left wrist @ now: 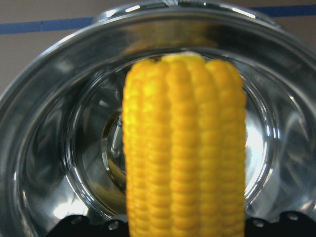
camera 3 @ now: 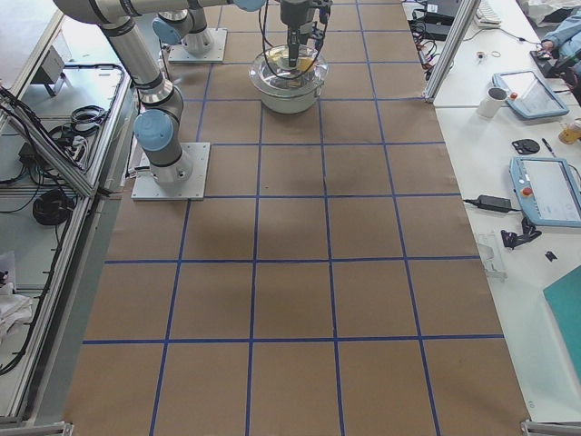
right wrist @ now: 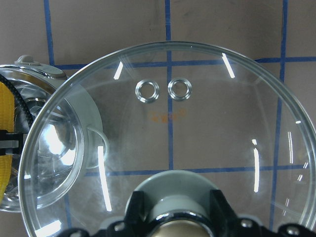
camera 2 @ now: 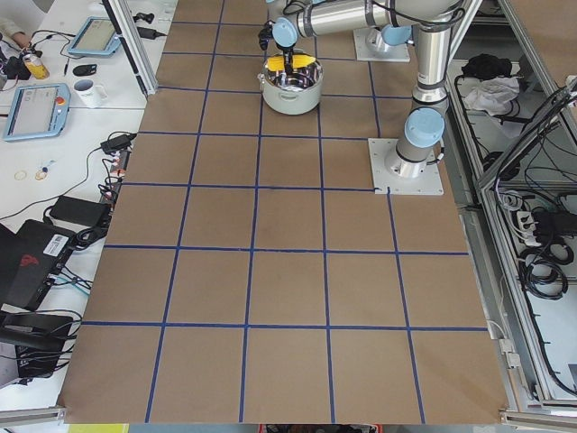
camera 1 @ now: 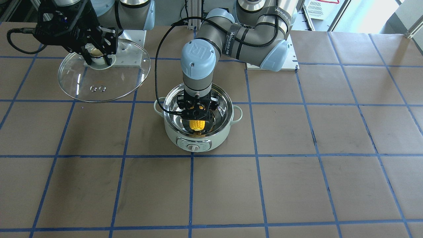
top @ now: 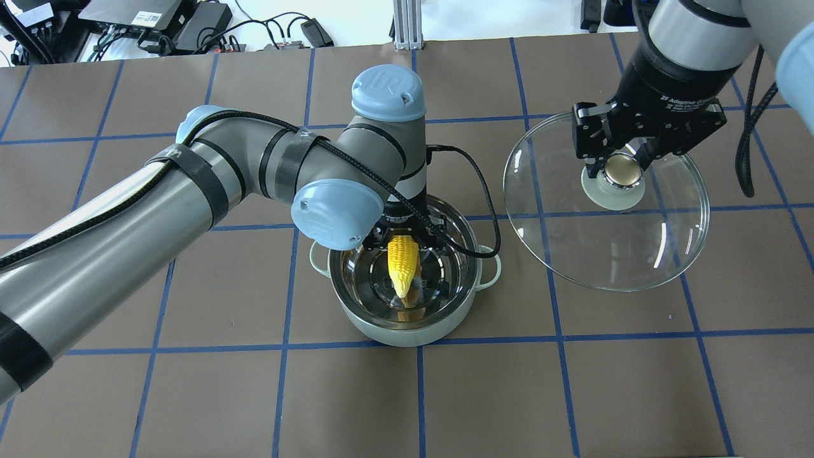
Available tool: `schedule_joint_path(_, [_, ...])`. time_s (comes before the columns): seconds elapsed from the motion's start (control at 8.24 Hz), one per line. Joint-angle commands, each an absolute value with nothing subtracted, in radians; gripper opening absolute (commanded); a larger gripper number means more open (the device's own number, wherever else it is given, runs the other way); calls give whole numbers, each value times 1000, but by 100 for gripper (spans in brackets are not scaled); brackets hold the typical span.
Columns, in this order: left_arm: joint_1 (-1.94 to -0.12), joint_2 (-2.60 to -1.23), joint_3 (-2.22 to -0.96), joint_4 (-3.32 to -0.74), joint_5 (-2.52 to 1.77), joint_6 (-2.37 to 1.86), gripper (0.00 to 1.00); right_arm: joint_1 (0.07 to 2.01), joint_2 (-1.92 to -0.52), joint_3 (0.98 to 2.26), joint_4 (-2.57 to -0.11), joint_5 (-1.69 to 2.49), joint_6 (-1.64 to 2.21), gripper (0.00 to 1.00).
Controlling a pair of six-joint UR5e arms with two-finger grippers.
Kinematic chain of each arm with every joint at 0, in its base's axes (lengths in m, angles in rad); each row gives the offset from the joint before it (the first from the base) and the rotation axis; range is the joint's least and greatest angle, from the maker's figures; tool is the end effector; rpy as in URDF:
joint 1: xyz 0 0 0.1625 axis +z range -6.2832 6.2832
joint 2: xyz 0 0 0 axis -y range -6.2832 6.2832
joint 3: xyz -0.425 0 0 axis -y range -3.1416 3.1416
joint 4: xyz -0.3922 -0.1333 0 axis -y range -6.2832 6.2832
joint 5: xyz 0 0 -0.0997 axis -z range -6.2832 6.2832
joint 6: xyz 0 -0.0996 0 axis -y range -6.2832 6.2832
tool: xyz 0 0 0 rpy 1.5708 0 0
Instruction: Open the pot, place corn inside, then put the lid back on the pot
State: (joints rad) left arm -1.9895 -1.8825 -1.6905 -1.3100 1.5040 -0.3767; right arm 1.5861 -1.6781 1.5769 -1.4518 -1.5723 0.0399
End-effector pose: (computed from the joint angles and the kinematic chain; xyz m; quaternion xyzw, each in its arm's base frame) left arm -0.3588 -0.4620 0.2882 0.0181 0.9956 0.0914 0.0023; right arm 0.1399 -0.4405 0.5233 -0.0123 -0.9999 -0.0089 0.0010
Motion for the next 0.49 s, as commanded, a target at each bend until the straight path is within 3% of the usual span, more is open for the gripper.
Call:
schedule_joint_path(0.0, [-1990, -1884, -1690, -1315, 1511, -368, 100, 1586, -1678, 1577, -1453, -1571, 40, 23])
schedule_joint_path(0.36, [-1990, -1861, -1681, -1365, 1508, -374, 100, 1588, -1678, 1577, -1451, -1569, 40, 23])
